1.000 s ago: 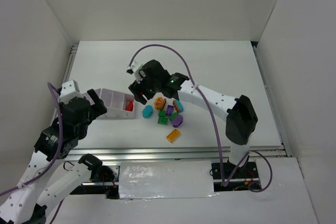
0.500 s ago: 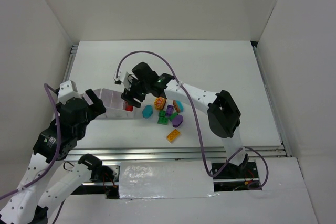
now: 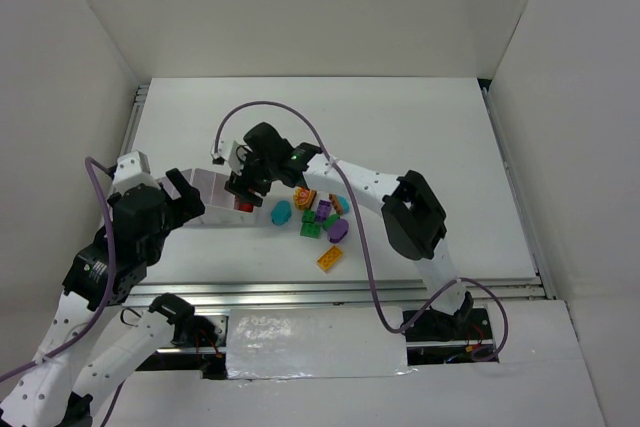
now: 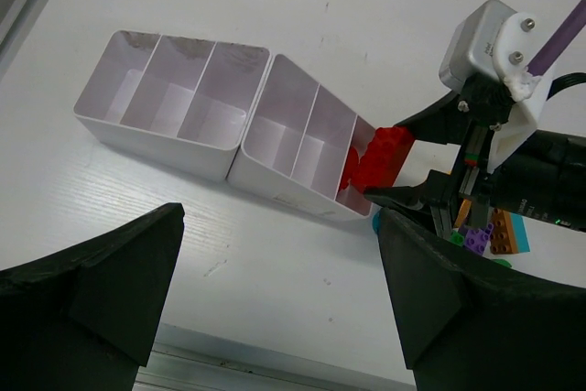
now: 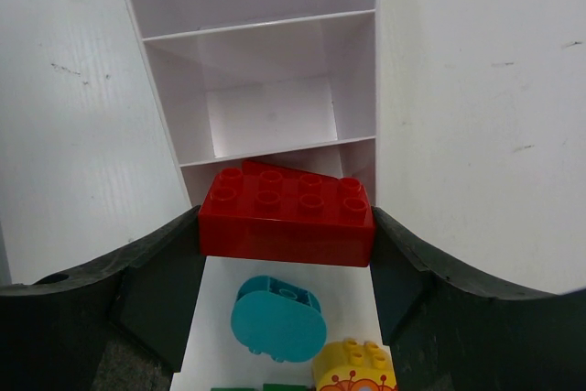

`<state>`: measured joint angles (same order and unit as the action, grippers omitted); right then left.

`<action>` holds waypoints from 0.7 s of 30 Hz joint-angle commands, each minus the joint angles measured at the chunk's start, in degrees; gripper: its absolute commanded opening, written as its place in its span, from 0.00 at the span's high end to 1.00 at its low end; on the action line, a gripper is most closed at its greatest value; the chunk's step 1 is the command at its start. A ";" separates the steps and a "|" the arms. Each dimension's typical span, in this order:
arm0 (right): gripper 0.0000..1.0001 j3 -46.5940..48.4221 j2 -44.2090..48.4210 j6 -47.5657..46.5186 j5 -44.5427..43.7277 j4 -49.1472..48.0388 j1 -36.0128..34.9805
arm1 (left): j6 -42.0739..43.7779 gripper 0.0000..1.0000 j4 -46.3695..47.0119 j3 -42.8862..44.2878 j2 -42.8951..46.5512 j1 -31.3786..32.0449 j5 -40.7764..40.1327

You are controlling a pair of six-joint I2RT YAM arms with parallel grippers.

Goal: Sort the legos into containers by color

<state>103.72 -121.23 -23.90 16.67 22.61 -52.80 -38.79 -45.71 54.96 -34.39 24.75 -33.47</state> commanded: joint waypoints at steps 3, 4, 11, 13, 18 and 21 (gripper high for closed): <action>0.70 2.45 -1.02 -0.36 -1.11 -2.05 -0.47 | 2.13 0.01 2.65 -0.12 -0.15 -0.50 1.22; 0.70 2.54 -1.37 -0.44 -1.28 -1.87 -0.47 | 2.22 0.00 2.65 -0.12 -0.15 -0.41 1.31; 0.56 2.71 -1.56 0.08 -0.32 -1.61 -0.47 | 2.57 0.01 3.00 -0.12 0.03 -0.50 2.01; 0.48 2.19 -1.03 0.26 0.03 -2.04 -0.55 | 2.75 0.00 3.00 -0.20 0.12 -0.49 2.10; 0.34 0.34 0.90 0.70 0.82 -3.89 -0.55 | 2.75 0.00 3.09 -0.29 0.64 -0.50 2.18; 0.33 0.34 1.26 0.87 0.83 -3.89 -0.47 | 2.75 0.01 3.09 -0.29 0.73 -0.58 2.27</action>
<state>103.79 -123.02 -23.46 16.56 21.54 -52.80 -37.45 -44.93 54.96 -34.26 24.51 -31.46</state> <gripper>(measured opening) 0.727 0.994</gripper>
